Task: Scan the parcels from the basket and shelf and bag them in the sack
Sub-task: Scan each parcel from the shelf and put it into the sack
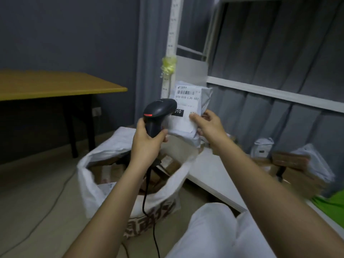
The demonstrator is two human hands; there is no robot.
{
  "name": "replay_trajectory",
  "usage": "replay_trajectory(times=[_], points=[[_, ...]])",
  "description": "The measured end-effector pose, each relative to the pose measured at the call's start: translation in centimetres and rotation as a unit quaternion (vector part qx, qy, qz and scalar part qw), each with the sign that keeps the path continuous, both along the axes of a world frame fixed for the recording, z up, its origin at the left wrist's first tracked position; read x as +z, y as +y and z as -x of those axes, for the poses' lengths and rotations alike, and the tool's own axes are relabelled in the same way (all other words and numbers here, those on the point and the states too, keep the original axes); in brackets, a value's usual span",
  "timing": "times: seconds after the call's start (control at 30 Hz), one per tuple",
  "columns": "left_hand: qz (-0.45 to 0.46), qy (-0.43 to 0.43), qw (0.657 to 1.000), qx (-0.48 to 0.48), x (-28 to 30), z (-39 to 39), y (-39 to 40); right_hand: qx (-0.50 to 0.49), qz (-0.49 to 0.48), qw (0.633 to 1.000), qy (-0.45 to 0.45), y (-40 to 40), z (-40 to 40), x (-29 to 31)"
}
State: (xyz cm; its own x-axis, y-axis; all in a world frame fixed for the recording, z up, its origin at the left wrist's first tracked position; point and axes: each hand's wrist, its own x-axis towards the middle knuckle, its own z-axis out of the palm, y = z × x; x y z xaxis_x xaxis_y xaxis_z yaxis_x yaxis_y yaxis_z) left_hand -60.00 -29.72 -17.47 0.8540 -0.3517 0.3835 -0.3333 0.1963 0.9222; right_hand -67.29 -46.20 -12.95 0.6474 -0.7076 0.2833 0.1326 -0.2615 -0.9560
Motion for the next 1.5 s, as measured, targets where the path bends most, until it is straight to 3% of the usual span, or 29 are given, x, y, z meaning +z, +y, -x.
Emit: replay_trajectory(times=[0.13, 0.23, 0.27, 0.33, 0.37, 0.43, 0.47, 0.53, 0.7, 0.8, 0.9, 1.03, 1.2, 1.5], points=[[-0.018, 0.022, 0.998, 0.064, -1.3, -3.0, 5.1, 0.032, 0.110, 0.987, 0.112, 2.6, -4.1, -1.8], [-0.045, 0.040, 0.992, 0.107, -3.0, -4.6, 7.5, 0.050, 0.244, 0.944, 0.217, 3.9, -6.2, -3.3], [-0.049, 0.046, 0.991, 0.115, -3.6, -5.0, 7.9, 0.033, 0.332, 0.907, 0.259, 3.8, -6.9, -4.0], [-0.052, 0.058, 0.991, 0.107, -4.6, -5.6, 8.1, -0.003, 0.521, 0.785, 0.336, 3.4, -8.2, -5.5], [-0.054, 0.059, 0.992, 0.098, -5.0, -5.7, 7.9, 0.009, 0.565, 0.734, 0.377, 2.9, -8.8, -6.3], [-0.063, 0.062, 0.993, 0.080, -5.6, -6.0, 7.1, 0.085, 0.541, 0.694, 0.468, 2.0, -9.4, -7.5], [-0.069, 0.062, 0.993, 0.070, -5.6, -5.9, 6.5, 0.120, 0.518, 0.694, 0.485, 1.4, -9.3, -7.7], [-0.081, 0.052, 0.994, 0.044, -5.4, -5.6, 4.9, 0.132, 0.494, 0.739, 0.439, 0.6, -8.3, -7.2], [-0.076, 0.027, 0.996, -0.043, -3.9, -3.2, -0.3, 0.024, 0.489, 0.832, 0.262, -2.5, -4.2, -5.0], [-0.090, 0.013, 0.991, -0.095, -3.1, -1.2, -4.4, -0.070, 0.439, 0.872, 0.203, -5.4, -0.5, -4.6], [-0.100, 0.003, 0.985, -0.138, -2.5, 1.1, -8.9, -0.135, 0.340, 0.917, 0.159, -9.1, 2.9, -5.5], [-0.110, -0.004, 0.976, -0.190, -2.7, 4.3, -15.2, -0.207, 0.184, 0.950, 0.147, -14.4, 7.3, -8.5], [-0.146, -0.005, 0.960, -0.237, -4.3, 7.6, -23.0, -0.273, 0.035, 0.949, 0.156, -20.1, 13.1, -13.5], [-0.232, -0.019, 0.932, -0.278, -11.3, 8.6, -38.5, -0.360, -0.103, 0.912, 0.168, -32.3, 18.7, -21.2]])
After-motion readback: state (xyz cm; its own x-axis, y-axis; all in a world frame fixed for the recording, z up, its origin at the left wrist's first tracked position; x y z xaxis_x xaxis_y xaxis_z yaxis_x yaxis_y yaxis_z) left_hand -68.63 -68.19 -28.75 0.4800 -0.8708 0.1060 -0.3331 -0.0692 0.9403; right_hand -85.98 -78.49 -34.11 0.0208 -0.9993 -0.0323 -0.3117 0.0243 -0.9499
